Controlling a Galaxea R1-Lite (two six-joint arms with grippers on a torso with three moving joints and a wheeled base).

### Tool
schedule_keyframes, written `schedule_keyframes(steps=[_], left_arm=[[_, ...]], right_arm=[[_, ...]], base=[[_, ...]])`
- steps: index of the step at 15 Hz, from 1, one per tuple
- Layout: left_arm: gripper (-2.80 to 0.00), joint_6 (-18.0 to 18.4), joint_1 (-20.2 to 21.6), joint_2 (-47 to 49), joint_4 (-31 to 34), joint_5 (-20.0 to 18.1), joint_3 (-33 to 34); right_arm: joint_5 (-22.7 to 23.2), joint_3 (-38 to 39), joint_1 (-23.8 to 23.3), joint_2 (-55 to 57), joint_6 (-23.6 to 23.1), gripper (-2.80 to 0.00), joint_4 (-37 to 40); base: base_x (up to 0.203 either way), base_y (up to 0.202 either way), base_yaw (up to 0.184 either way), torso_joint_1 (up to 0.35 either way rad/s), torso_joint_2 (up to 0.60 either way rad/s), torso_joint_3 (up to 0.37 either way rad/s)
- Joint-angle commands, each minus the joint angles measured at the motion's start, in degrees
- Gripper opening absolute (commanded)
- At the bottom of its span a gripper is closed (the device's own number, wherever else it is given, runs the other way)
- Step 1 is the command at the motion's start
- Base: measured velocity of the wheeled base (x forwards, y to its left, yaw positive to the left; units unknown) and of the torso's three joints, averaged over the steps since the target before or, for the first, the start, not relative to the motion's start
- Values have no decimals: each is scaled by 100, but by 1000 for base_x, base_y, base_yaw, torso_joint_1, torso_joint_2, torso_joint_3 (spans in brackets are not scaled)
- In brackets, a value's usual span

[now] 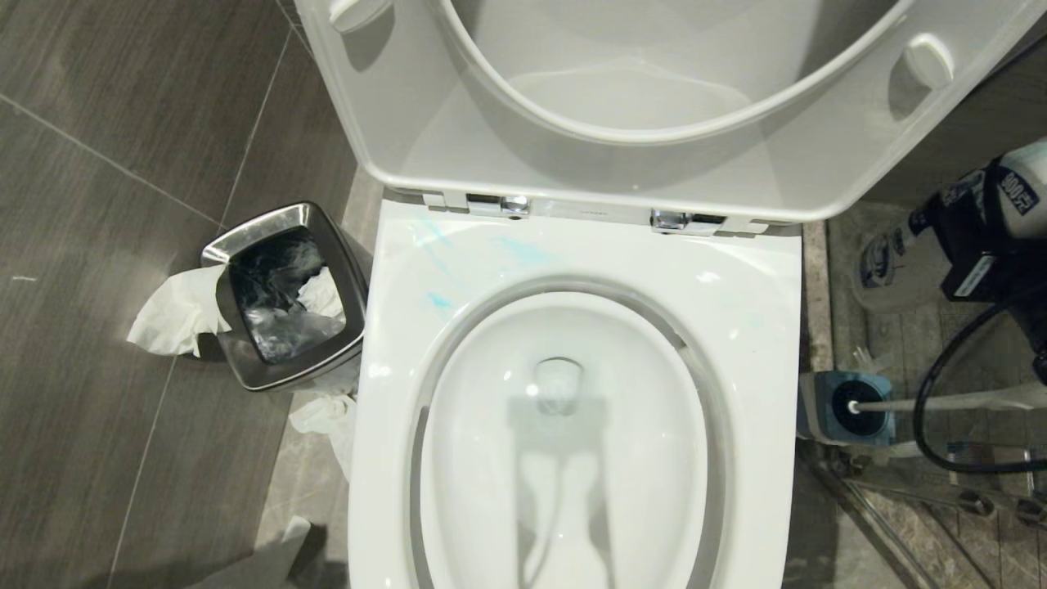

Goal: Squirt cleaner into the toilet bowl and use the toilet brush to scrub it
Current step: Pour in the cleaning agent

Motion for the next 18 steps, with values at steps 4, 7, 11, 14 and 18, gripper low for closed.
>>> schedule_keyframes(steps=[4, 7, 11, 14, 18], left_arm=[[-280, 1, 0, 9, 4, 0, 0], [-280, 1, 0, 9, 4, 0, 0], [-280, 1, 0, 9, 4, 0, 0], [-280, 1, 0, 9, 4, 0, 0], [-280, 1, 0, 9, 4, 0, 0]], right_arm=[[-24, -77, 20, -1762, 14, -280, 1873], [-28, -346, 121, -1811, 11, -280, 2243], [6, -941, 289, -2357, 72, -280, 3944], [13, -1138, 563, -2492, 81, -280, 4479], [5, -1319, 562, -2303, 117, -280, 4490]], base=[[0, 0, 0, 0, 0, 0], [0, 0, 0, 0, 0, 0], [0, 0, 0, 0, 0, 0], [0, 0, 0, 0, 0, 0], [0, 0, 0, 0, 0, 0]])
